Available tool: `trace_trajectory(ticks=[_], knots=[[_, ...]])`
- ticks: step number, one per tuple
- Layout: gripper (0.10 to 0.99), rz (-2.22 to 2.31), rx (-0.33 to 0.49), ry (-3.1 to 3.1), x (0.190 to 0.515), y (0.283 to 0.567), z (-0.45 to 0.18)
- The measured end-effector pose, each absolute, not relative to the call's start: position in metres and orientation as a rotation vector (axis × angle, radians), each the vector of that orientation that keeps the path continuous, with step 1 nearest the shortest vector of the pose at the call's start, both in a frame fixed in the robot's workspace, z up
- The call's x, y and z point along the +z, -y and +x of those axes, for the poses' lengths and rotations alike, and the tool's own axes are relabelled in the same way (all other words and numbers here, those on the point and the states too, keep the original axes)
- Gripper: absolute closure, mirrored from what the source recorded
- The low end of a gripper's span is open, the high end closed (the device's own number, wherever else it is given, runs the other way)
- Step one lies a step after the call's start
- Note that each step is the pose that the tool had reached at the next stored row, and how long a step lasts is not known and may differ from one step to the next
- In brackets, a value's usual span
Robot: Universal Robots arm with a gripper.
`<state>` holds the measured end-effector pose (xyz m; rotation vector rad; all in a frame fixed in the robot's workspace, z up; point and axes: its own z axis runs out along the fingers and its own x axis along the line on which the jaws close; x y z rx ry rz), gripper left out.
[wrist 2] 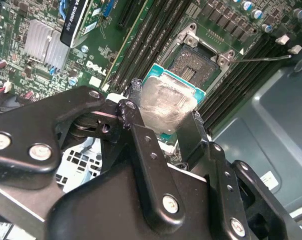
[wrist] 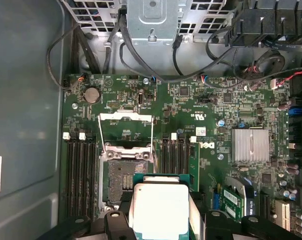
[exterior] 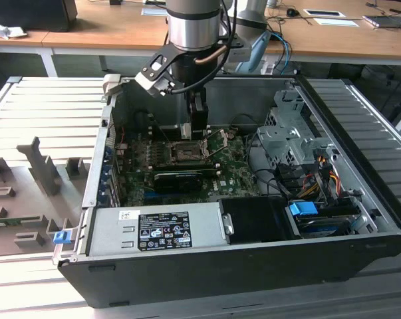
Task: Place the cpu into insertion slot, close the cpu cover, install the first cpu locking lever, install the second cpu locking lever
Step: 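Place the cpu into insertion slot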
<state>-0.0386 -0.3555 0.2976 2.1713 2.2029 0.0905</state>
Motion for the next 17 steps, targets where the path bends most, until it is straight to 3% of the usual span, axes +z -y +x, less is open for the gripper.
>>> trace_trajectory(ticks=[17], knots=[[0.557,2.171,0.095,-2.207,0.273,0.355,-0.039]])
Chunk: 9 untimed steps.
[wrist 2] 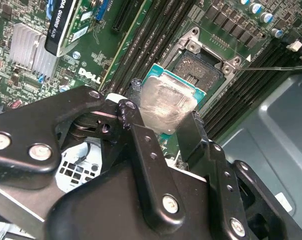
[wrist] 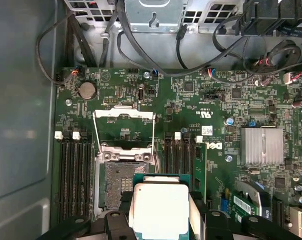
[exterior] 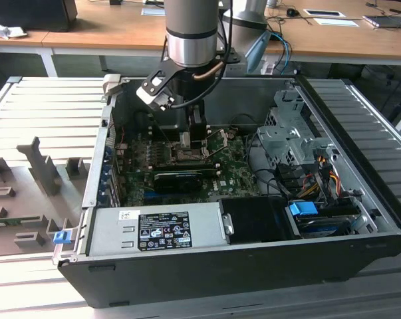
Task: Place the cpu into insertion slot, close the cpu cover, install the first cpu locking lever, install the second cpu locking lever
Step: 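Place the cpu into insertion slot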
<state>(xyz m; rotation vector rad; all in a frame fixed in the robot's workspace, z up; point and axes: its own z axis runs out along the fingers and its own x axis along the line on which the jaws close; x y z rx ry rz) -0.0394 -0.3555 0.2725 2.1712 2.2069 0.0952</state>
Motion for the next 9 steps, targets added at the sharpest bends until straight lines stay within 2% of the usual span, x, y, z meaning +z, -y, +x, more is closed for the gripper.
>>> trace_trajectory(ticks=[9], knots=[[0.557,2.171,0.095,-2.208,0.258,0.356,-0.041]])
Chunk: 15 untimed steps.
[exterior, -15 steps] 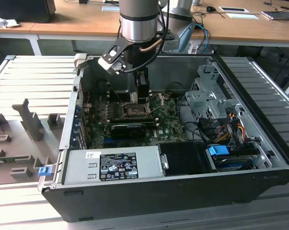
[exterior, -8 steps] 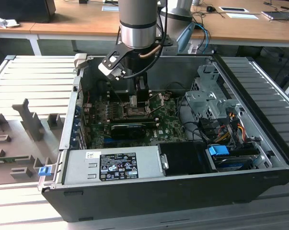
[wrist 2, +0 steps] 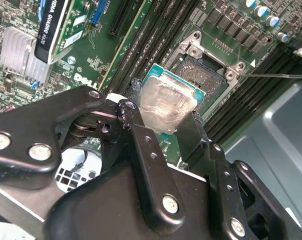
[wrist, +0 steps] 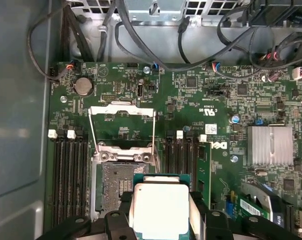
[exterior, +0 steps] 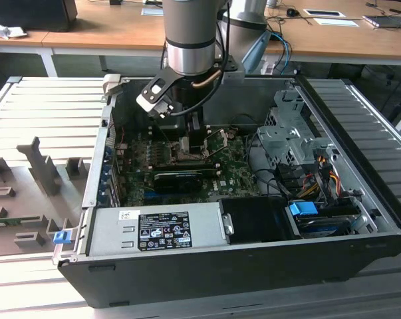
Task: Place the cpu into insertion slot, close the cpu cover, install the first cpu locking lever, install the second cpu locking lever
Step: 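Place the cpu into insertion slot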
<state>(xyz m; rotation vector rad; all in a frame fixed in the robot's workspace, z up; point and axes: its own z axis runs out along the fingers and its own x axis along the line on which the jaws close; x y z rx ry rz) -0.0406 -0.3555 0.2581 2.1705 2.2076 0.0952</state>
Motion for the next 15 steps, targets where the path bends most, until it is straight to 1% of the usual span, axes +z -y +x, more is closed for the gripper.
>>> trace_trajectory(ticks=[15], knots=[[0.557,2.171,0.095,-2.207,0.241,0.354,-0.041]])
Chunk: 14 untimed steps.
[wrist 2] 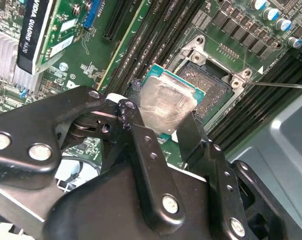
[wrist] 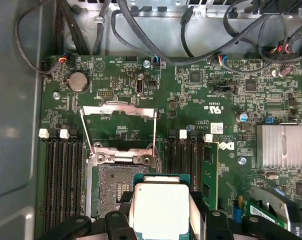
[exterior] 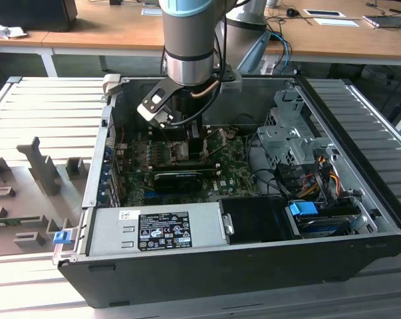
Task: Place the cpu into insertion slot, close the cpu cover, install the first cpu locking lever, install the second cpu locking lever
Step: 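Place the cpu into insertion slot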
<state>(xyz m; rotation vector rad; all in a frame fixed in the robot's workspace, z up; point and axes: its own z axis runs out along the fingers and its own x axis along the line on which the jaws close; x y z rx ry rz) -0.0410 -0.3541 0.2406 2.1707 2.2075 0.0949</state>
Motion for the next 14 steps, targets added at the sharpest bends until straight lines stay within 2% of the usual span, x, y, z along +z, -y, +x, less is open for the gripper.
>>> trace_trajectory(ticks=[14], knots=[[0.557,2.172,0.095,-2.207,0.228,0.331,-0.039]])
